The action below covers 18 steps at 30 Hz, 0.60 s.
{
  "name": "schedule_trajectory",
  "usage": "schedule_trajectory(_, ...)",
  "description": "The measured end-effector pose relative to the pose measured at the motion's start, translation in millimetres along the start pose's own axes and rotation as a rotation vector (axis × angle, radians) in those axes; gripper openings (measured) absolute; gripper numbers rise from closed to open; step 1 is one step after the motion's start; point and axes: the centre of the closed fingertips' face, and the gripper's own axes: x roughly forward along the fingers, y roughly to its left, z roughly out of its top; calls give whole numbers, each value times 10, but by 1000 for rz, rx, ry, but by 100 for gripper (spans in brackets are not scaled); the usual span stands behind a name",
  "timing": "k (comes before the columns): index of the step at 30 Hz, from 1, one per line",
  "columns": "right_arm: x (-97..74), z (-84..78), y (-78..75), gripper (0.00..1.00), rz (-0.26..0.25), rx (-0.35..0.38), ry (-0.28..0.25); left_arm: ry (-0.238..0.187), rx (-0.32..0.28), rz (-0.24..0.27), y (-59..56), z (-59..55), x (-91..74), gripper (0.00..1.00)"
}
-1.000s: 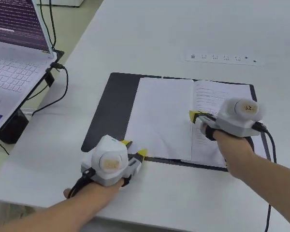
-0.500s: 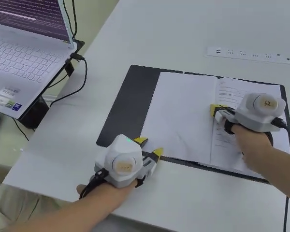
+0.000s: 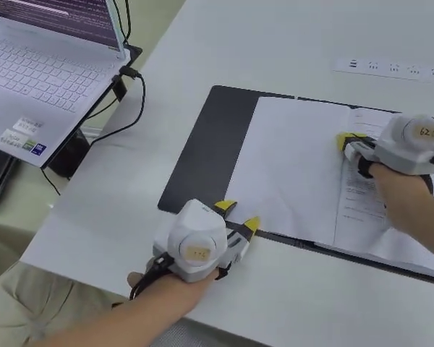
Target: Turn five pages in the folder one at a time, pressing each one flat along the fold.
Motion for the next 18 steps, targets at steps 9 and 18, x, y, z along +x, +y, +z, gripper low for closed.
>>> schedule_trajectory(9,267,134,-133,0,-6,-62,10,-21,-7,3,-2,6,-5,26)
schedule_trajectory(18,587,212,-380,0,-55,-75,-26,-27,-9,3,0,-4,4,26)
